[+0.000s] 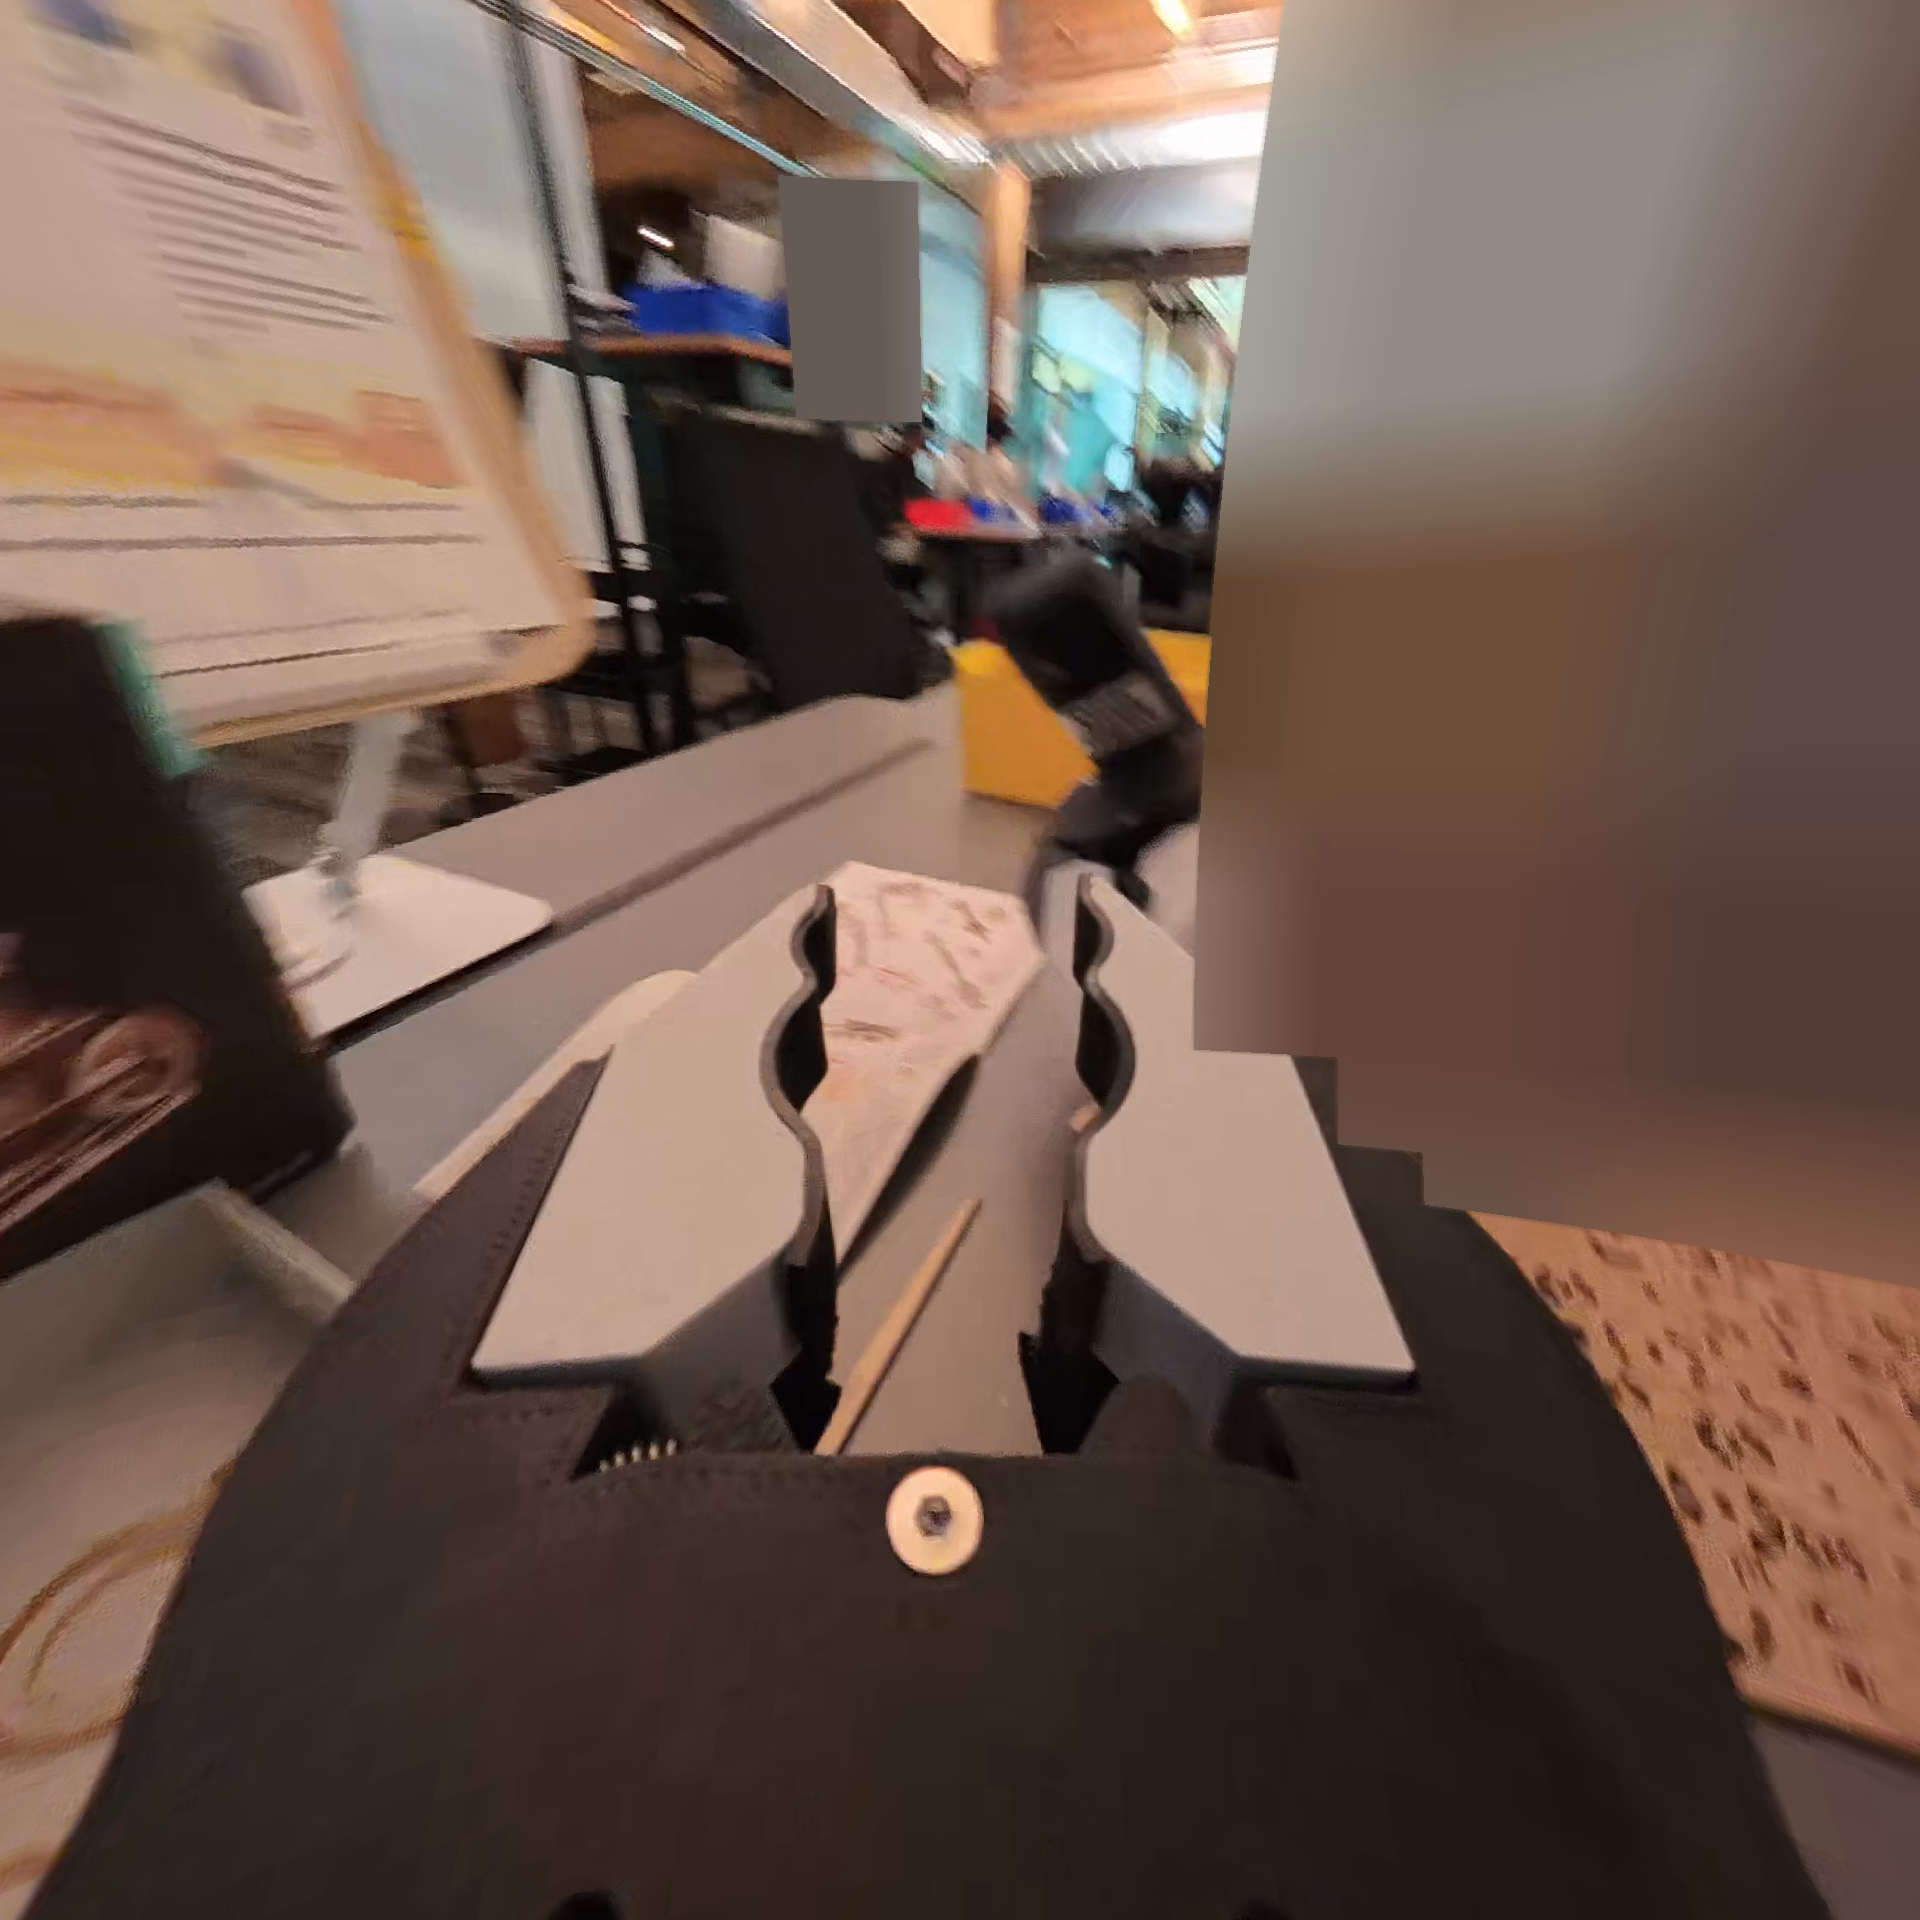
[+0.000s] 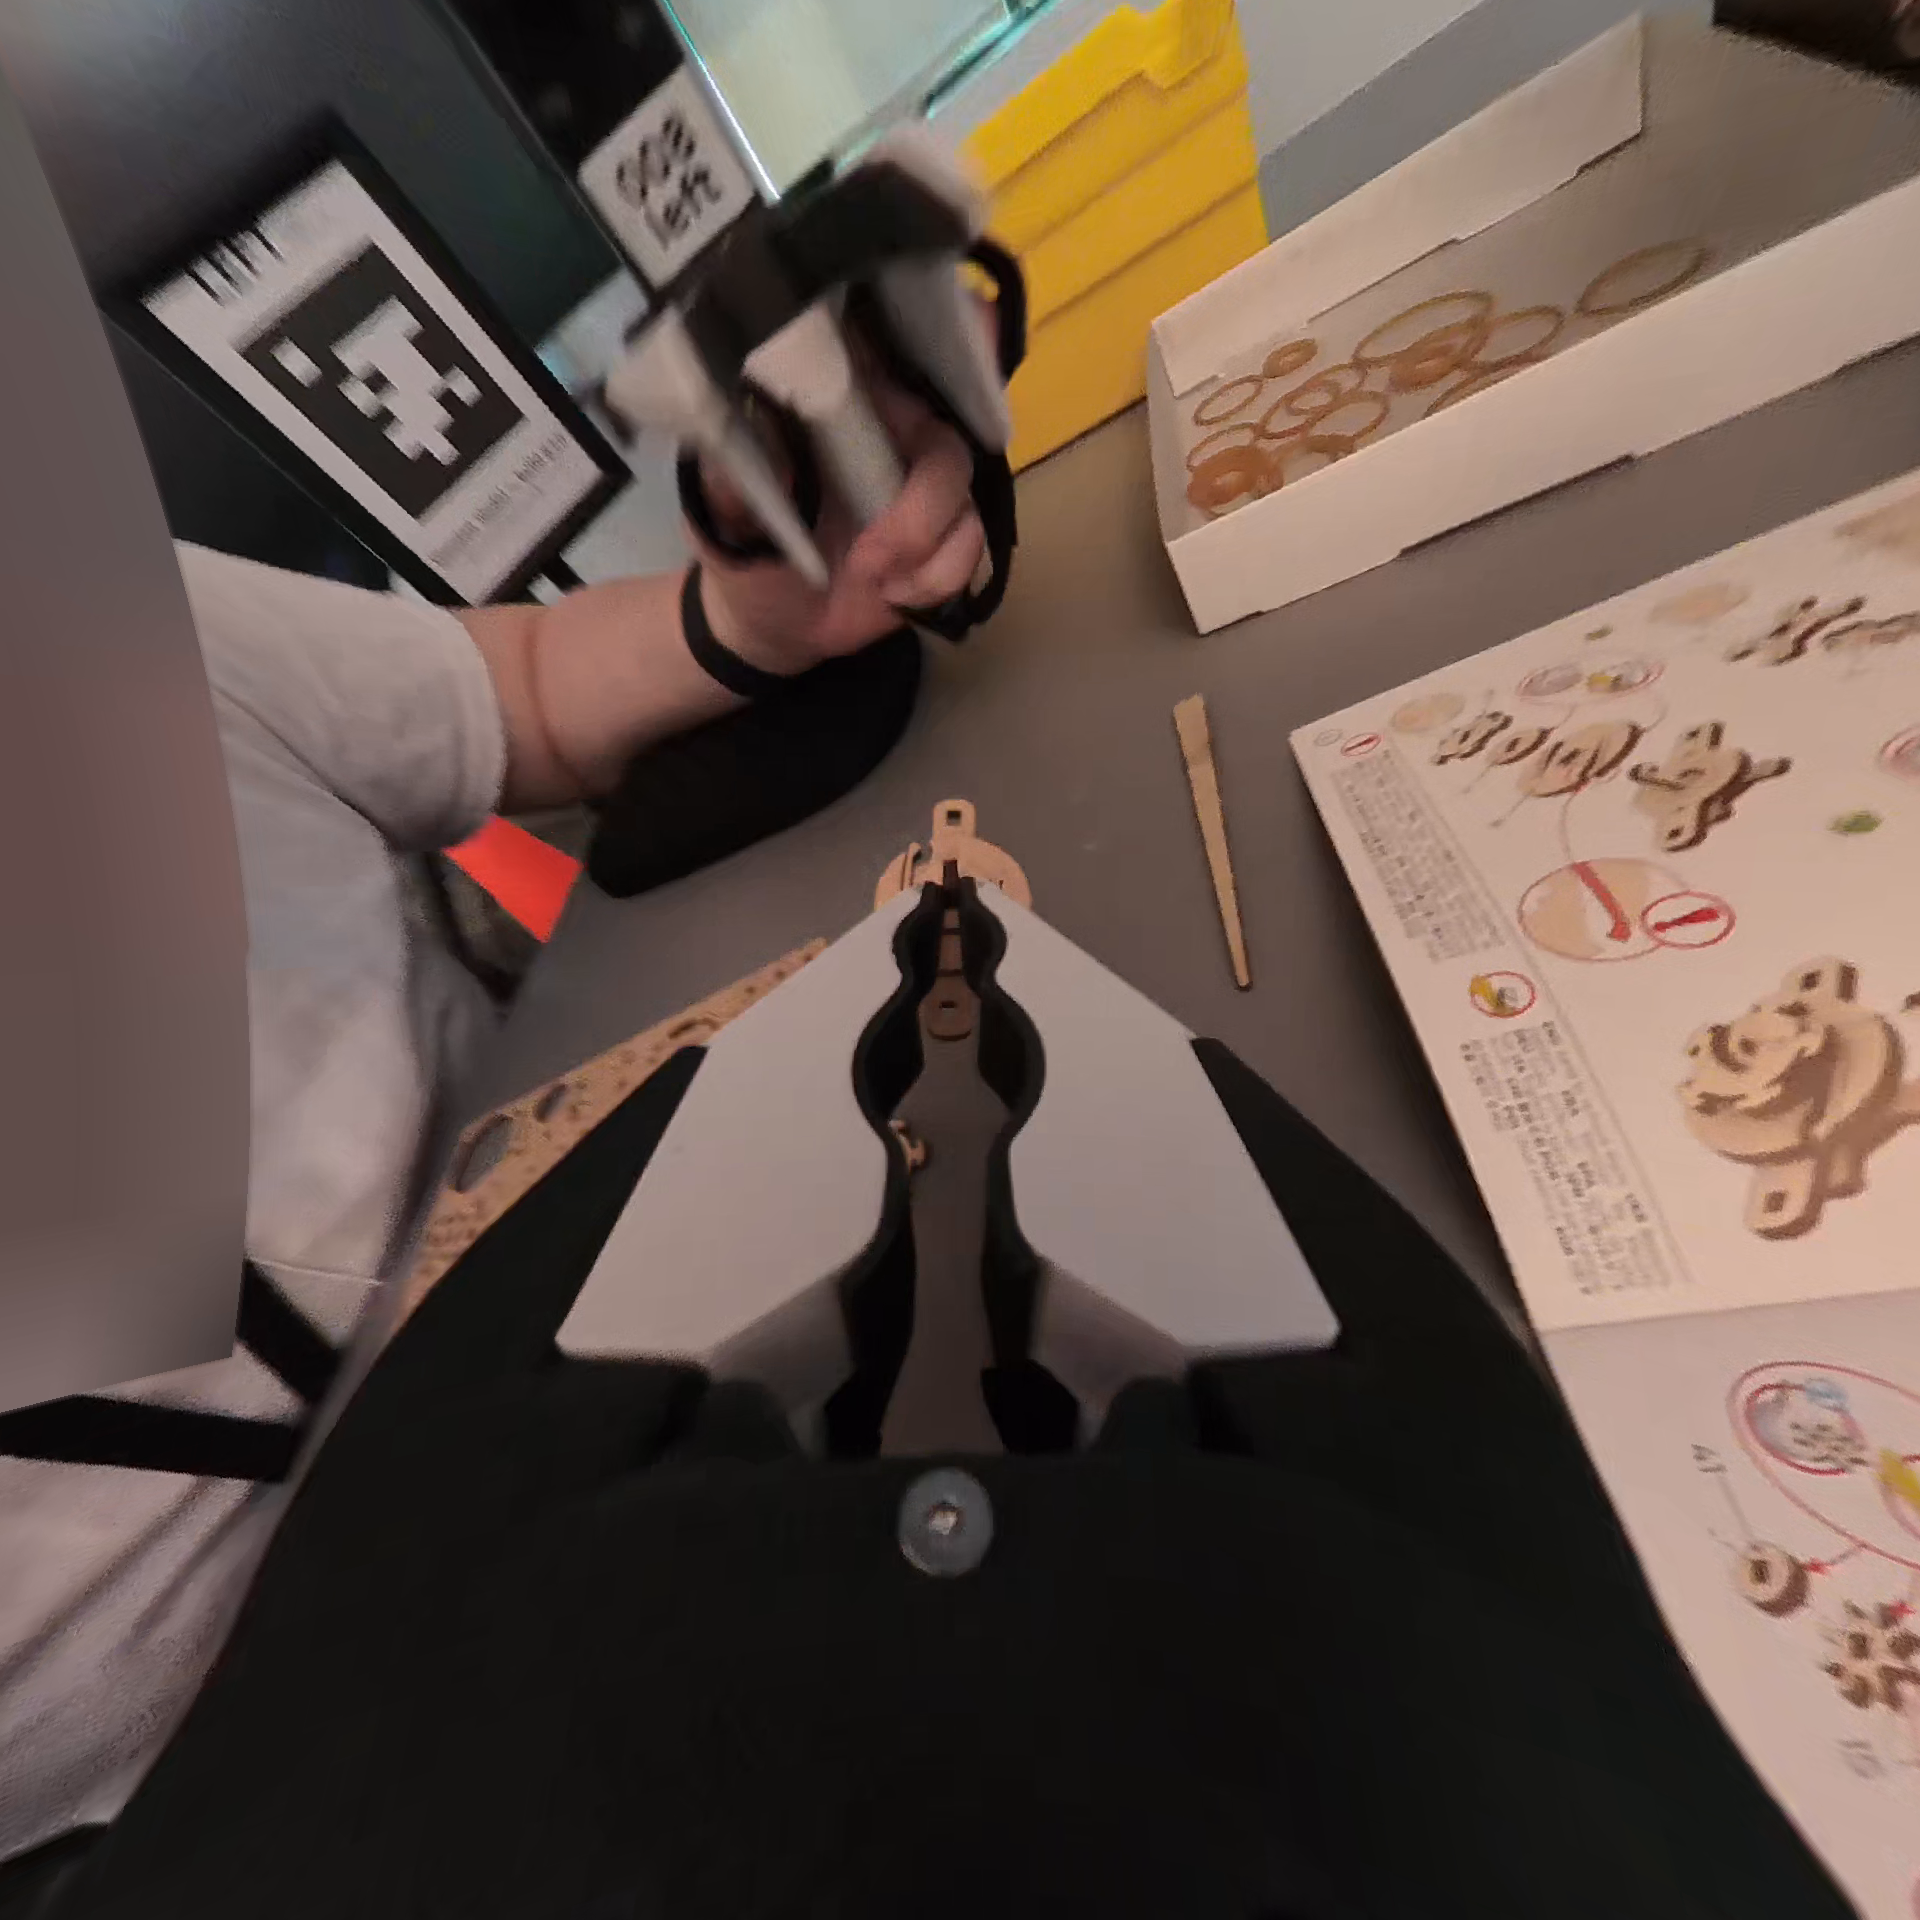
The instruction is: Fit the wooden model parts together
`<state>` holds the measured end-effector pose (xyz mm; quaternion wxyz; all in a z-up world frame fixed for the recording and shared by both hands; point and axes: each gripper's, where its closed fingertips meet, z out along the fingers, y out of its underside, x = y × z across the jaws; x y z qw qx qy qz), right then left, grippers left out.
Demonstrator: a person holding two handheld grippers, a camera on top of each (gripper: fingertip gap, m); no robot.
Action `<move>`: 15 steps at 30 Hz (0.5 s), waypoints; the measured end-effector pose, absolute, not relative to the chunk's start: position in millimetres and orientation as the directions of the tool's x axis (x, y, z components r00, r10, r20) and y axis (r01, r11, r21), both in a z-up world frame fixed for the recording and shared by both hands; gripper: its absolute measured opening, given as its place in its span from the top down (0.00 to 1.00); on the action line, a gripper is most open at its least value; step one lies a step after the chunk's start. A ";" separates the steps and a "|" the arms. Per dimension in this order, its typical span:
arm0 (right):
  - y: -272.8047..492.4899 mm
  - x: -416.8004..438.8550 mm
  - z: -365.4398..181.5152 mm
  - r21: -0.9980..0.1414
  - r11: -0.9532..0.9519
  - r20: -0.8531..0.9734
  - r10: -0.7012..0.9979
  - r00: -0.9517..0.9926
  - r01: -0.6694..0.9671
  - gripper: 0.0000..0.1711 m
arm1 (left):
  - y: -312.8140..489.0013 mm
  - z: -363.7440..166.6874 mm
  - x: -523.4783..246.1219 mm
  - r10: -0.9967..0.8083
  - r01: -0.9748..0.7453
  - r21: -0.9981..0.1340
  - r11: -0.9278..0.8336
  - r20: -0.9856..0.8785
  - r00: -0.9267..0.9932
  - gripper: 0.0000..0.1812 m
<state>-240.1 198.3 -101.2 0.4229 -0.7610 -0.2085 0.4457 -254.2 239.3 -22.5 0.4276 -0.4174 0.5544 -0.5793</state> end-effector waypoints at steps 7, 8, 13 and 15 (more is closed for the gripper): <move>192.8 -253.2 -130.9 -0.857 -0.453 -0.232 0.763 0.603 0.244 0.98 | 300.6 -19.3 -261.5 -0.960 0.095 -0.958 -0.270 0.260 -0.100 0.76; 192.6 -254.1 -134.0 -0.853 -0.451 -0.217 0.765 0.607 0.264 0.98 | 299.8 -22.1 -260.2 -0.960 0.081 -0.959 -0.271 0.262 -0.101 0.76; 191.1 -257.3 -139.7 -0.845 -0.435 -0.177 0.777 0.605 0.311 0.98 | 291.4 -27.2 -256.6 -0.973 0.042 -0.976 -0.212 0.206 -0.104 0.78; 191.2 -257.5 -139.8 -0.846 -0.431 -0.170 0.777 0.606 0.315 0.98 | 288.6 -29.0 -255.4 -0.976 0.029 -0.981 -0.193 0.189 -0.108 0.78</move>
